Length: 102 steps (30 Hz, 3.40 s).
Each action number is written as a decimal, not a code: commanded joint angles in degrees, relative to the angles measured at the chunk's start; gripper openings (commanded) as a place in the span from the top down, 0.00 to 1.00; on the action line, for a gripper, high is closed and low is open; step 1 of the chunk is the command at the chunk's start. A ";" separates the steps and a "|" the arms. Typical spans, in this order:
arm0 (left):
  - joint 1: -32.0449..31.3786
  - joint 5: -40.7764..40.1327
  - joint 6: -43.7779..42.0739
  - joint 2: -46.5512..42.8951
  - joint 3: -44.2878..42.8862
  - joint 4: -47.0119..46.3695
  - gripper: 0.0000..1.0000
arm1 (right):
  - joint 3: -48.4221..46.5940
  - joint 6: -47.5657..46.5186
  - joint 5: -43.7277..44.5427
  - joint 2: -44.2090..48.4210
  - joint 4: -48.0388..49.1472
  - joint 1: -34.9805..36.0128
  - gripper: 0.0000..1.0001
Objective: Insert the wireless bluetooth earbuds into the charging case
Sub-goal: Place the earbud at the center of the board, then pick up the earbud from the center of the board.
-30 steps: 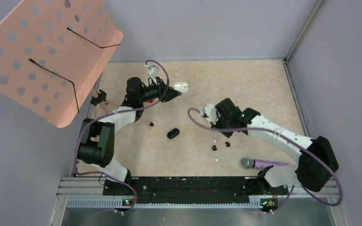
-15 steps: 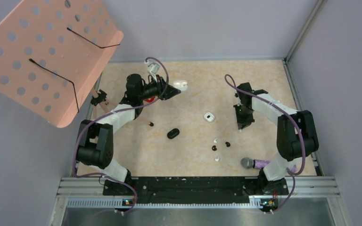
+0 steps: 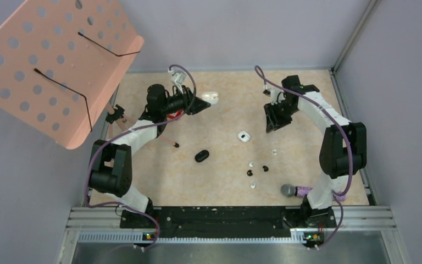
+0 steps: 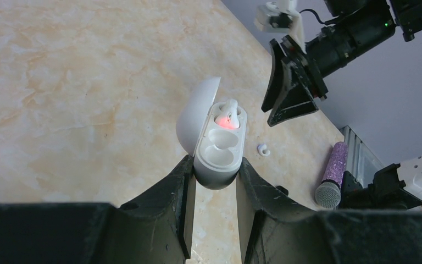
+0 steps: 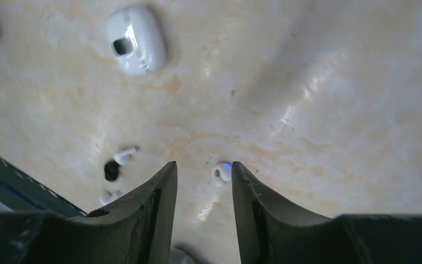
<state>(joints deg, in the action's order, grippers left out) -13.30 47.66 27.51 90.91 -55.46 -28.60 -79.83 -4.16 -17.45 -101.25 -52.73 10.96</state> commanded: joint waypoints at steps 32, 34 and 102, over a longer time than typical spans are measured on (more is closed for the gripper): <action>3.28 -0.59 -1.76 0.41 -3.41 -0.76 1.00 | 7.54 -117.85 3.52 -2.08 -12.44 9.78 0.74; 3.28 -0.59 -1.76 0.44 -3.53 -0.76 1.00 | 7.28 -117.83 3.58 -2.73 -12.29 9.79 0.74; 3.24 -1.25 -0.70 1.70 -3.60 -1.28 1.00 | 12.84 -114.58 9.98 -1.35 -12.93 9.59 0.98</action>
<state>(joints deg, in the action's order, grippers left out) -10.17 46.81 26.48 92.42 -57.23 -27.31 -69.08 -118.28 -6.92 -103.46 -66.76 20.58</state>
